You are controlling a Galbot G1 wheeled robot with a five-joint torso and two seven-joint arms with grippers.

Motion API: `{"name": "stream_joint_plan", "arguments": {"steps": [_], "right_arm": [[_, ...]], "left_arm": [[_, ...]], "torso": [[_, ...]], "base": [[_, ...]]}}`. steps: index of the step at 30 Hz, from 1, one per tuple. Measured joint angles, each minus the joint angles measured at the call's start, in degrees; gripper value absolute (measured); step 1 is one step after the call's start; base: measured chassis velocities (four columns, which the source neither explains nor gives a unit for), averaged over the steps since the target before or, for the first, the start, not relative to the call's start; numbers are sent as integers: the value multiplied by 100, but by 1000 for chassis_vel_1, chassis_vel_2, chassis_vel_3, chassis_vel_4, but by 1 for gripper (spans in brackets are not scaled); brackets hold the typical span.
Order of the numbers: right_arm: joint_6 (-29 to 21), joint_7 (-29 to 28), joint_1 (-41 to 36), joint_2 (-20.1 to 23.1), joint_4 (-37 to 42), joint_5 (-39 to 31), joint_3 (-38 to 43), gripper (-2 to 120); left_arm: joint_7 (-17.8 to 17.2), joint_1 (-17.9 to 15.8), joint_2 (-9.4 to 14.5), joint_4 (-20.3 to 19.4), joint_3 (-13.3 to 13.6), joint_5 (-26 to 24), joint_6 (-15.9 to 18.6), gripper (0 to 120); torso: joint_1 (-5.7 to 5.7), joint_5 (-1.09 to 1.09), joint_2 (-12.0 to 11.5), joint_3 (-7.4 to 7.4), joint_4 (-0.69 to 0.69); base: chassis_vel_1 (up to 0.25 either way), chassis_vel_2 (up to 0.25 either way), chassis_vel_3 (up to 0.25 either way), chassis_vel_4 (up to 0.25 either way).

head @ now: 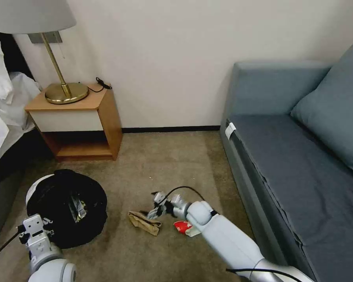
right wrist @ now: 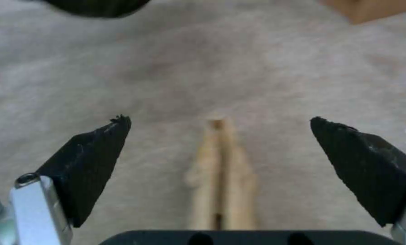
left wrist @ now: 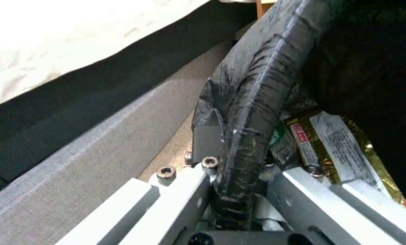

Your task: Pick up the trash bin, then pick up the garbage on the floor and place it into the trash bin.

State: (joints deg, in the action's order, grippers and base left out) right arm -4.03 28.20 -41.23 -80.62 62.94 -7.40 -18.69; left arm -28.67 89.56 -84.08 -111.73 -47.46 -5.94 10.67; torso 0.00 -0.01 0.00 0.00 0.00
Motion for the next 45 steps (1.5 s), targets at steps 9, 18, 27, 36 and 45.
{"name": "stream_joint_plan", "arguments": {"steps": [9,18,27,36,45], "right_arm": [[48,4,-30,-215,-512,102,-285,100],[205,-62,93,-413,-1148,217,-318,100],[351,-195,222,-595,-1634,354,-255,100],[430,-384,391,-925,-2302,660,-101,100],[538,-389,518,-1121,-2834,956,133,97]], "left_arm": [[-36,103,-98,-208,-5,77,53,0],[-75,201,-190,-402,7,114,90,0],[-98,327,-235,-465,6,104,27,0],[-102,326,-226,-506,9,98,25,0],[-86,154,-125,-444,4,76,108,0]], "torso": [[0,0,0,0,0],[0,1,0,0,0],[0,1,0,0,0],[0,0,0,0,0],[0,1,0,0,0]], "base": [[0,0,0,0],[0,0,0,0],[0,0,0,0],[0,0,0,0],[0,0,0,0]]}}
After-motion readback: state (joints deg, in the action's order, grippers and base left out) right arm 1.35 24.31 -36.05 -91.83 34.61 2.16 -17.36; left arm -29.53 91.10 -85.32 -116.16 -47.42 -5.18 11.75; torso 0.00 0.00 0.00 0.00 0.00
